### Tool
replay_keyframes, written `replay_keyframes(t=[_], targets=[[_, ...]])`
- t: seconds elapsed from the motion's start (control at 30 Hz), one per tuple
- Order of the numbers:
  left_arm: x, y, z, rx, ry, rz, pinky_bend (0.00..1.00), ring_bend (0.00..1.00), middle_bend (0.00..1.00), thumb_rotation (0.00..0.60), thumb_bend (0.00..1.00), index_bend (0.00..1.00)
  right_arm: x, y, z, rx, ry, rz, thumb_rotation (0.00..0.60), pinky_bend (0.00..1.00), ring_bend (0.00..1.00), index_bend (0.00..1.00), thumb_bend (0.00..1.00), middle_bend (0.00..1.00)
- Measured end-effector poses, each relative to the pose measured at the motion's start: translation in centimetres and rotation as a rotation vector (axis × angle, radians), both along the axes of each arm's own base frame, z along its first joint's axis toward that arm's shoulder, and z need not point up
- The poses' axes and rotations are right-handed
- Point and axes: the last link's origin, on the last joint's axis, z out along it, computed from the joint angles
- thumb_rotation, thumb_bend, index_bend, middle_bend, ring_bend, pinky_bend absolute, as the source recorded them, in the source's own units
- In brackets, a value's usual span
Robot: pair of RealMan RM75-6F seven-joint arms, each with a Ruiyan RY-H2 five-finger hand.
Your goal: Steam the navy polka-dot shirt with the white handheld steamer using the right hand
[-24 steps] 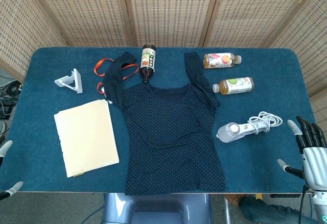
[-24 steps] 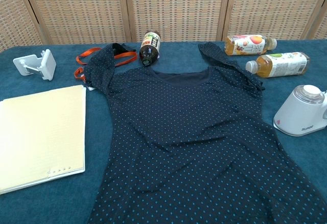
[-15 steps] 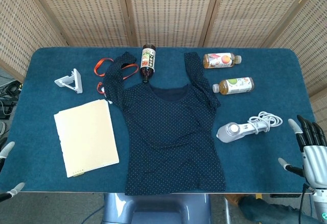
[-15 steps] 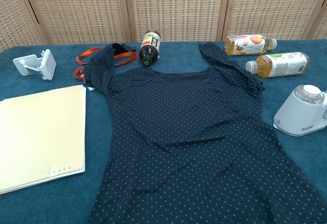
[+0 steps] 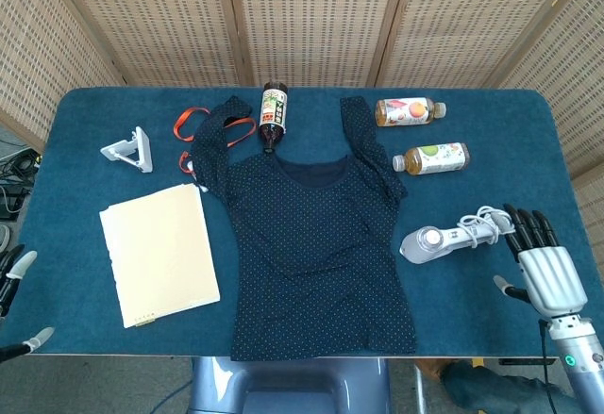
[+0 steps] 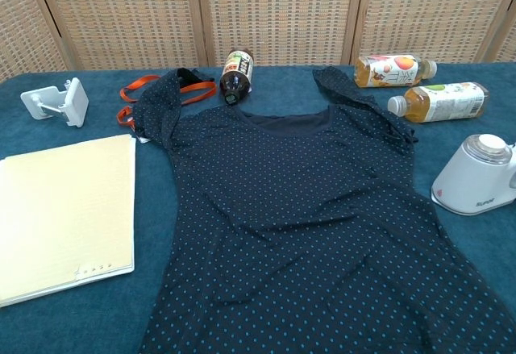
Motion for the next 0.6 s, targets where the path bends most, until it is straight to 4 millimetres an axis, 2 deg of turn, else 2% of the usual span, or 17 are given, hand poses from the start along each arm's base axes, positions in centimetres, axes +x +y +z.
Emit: replay_keyframes(t=[0.27, 0.6], targets=[[-0.6, 1.0, -0.5, -0.002, 0.015, 0.041, 0.0, 0.0, 0.0, 0.6, 0.0, 0.0, -3.4, -4.0, -2.8, 0.124, 0.141, 0.027, 0.6, 0.0, 0.0, 0.08, 0.45, 0.0], [-0.5, 2.1, -1.1, -0.011, 0.028, 0.06, 0.0, 0.0, 0.0, 0.6, 0.0, 0.0, -5.1, -7.0, -5.4, 0.211, 0.199, 0.033, 0.6, 0.0, 0.0, 0.08, 0.45, 0.0]])
